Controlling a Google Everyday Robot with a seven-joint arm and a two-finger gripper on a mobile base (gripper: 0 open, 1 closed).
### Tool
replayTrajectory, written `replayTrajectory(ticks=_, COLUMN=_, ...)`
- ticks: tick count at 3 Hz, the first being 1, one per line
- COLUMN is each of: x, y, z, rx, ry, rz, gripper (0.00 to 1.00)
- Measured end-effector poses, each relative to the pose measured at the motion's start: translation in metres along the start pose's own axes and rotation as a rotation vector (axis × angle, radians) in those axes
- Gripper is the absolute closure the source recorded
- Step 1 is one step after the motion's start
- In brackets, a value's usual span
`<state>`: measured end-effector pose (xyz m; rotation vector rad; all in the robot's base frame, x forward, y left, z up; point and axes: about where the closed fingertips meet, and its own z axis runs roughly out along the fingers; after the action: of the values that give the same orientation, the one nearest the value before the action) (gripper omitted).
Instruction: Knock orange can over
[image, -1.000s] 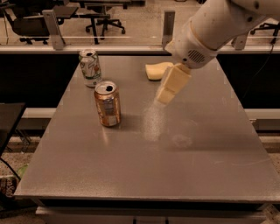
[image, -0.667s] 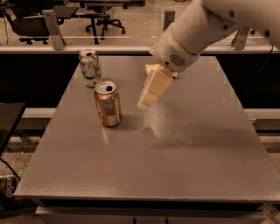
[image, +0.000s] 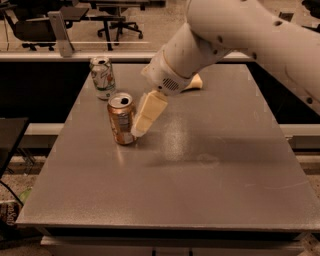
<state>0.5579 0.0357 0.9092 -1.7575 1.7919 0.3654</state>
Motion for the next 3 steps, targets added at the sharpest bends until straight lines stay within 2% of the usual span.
replayTrajectory(ticks=2, x=-0.018, y=0.018, z=0.034, rx=-0.076, ry=-0.055, rz=-0.043, gripper=0.0)
replayTrajectory(ticks=3, x=-0.025, y=0.025, z=0.038, rx=-0.104, ry=-0.079, rz=-0.067, gripper=0.16)
